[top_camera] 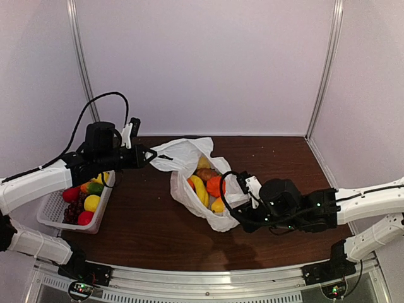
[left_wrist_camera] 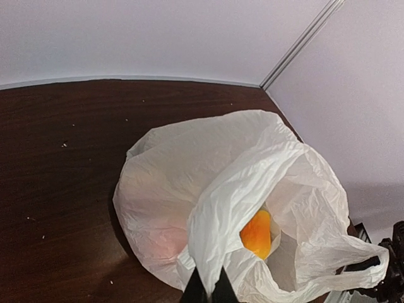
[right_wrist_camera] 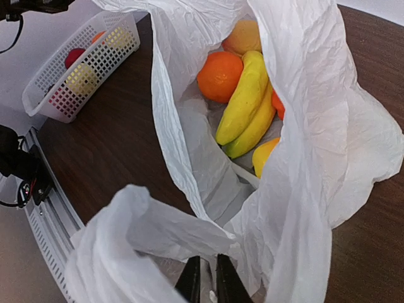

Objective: Untie the knot of the plastic bag and take out the fruit
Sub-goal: Adjust the bag handles for the takeout bag.

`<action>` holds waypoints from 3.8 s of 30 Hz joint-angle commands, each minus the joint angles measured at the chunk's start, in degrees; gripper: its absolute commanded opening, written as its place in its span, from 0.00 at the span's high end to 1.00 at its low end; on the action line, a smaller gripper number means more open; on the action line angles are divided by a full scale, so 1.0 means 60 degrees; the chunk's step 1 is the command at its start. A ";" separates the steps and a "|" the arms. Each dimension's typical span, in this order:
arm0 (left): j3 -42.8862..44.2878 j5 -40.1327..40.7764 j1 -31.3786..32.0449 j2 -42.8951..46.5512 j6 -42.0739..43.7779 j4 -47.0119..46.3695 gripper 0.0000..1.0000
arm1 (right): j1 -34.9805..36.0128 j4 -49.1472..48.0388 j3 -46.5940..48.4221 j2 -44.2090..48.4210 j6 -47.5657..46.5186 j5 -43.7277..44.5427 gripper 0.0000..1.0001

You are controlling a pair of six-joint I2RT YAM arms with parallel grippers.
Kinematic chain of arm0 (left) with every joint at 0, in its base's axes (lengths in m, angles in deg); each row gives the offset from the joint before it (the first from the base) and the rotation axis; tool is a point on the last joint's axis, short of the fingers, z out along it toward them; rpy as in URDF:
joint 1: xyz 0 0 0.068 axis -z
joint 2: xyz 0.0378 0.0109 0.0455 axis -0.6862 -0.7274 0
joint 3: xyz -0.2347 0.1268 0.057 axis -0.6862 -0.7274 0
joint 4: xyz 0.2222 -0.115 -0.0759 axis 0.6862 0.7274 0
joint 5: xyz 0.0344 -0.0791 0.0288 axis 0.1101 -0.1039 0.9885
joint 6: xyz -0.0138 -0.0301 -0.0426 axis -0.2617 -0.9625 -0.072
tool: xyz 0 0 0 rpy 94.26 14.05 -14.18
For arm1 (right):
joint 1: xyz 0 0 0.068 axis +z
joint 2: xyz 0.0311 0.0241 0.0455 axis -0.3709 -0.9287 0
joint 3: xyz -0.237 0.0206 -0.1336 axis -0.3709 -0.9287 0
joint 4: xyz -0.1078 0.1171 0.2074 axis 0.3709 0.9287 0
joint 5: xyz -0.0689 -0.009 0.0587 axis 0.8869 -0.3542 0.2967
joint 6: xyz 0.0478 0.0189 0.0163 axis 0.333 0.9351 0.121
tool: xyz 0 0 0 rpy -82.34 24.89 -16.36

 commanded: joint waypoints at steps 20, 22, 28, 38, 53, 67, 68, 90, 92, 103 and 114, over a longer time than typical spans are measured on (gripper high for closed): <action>-0.0883 -0.0385 -0.0061 0.1248 0.0269 -0.0763 1.00 | 0.0052 0.3087 0.0288 0.4510 0.0757 0.1811 0.11; -0.0888 -0.0406 -0.0061 0.1258 0.0256 -0.0763 1.00 | 0.0041 0.3439 0.1138 0.3763 0.0845 0.2051 0.10; -0.0787 -0.0406 -0.0065 0.1124 0.0241 -0.0387 1.00 | 0.0012 0.4782 0.4535 0.0913 0.1011 0.2361 0.07; -0.0775 -0.0284 -0.0061 0.1012 0.0166 -0.0320 1.00 | 0.0322 0.6106 0.6575 -0.1561 0.1607 0.2434 0.06; -0.0777 -0.0046 -0.0065 0.1258 0.0183 -0.0029 1.00 | 0.0635 0.6202 0.4946 -0.2087 0.2604 0.1796 0.46; -0.0790 0.0197 -0.0064 0.1172 0.0106 -0.0054 1.00 | 0.0326 0.3736 0.1932 -0.1148 0.2834 0.0887 0.99; -0.0777 0.0281 -0.0074 0.1171 0.0126 -0.0036 1.00 | 0.0247 0.3730 0.1816 -0.1134 0.2822 0.0895 1.00; 0.0150 -0.1103 -0.1087 0.0754 0.1272 0.0268 0.47 | -0.0655 0.3588 0.1756 0.0394 0.1091 0.0319 0.53; 0.0072 -0.0947 -0.1087 0.1174 0.1222 0.0480 0.25 | -0.0644 0.3911 0.2342 0.0411 0.0703 0.0408 0.40; -0.0067 -0.0566 -0.1029 0.3337 0.0980 0.2586 0.03 | -0.0929 0.5420 0.5264 -0.0800 -0.1384 0.1131 0.15; 0.0281 0.0131 0.0393 0.3581 0.0869 0.3126 0.04 | -0.1853 0.4200 0.5972 -0.2565 -0.2793 0.0209 0.10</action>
